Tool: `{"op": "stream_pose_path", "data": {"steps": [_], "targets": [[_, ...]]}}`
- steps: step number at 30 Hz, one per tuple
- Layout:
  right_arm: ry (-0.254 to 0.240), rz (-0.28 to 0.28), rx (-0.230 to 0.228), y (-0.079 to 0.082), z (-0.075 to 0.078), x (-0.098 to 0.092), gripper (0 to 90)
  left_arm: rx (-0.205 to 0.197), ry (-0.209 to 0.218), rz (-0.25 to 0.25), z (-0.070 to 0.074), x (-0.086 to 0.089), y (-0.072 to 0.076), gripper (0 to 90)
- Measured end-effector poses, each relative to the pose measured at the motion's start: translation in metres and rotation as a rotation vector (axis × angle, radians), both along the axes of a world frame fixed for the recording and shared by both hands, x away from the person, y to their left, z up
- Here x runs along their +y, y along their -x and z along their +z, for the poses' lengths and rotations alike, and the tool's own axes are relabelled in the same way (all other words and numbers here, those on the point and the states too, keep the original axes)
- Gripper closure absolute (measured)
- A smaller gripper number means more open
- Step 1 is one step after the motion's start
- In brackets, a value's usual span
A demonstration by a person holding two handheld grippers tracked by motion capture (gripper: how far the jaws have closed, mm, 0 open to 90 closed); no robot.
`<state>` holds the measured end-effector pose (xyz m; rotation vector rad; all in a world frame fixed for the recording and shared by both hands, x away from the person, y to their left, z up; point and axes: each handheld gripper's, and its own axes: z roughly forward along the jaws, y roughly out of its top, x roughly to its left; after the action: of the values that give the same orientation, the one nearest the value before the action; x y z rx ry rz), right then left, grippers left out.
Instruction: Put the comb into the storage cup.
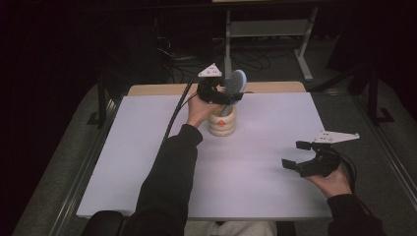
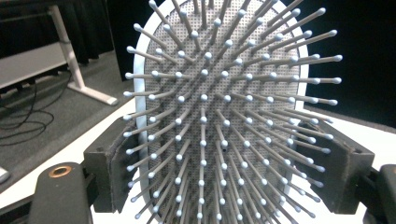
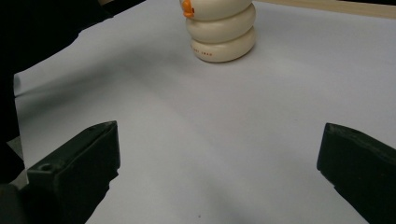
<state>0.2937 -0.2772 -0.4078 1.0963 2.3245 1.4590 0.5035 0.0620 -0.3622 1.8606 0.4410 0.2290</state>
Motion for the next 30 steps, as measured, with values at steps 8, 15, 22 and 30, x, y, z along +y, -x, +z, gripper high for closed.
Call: {"op": "stream_pose_path", "data": {"steps": [8,15,22,30], "targets": [[0.0,0.0,-0.002,0.0,0.0,-0.001,0.0,0.024,-0.045,-0.009,-0.012,-0.008,-0.002,19.8],[0.0,0.001,-0.003,0.0,0.0,-0.001,0.0,0.026,-0.047,-0.012,-0.012,-0.008,-0.002,19.7],[0.001,0.0,-0.001,0.0,0.0,0.0,0.0,0.042,-0.054,-0.027,-0.014,-0.008,-0.003,19.6],[0.001,0.001,0.002,0.0,0.0,0.0,0.0,0.034,-0.065,-0.025,-0.013,-0.01,0.0,19.2]]}}
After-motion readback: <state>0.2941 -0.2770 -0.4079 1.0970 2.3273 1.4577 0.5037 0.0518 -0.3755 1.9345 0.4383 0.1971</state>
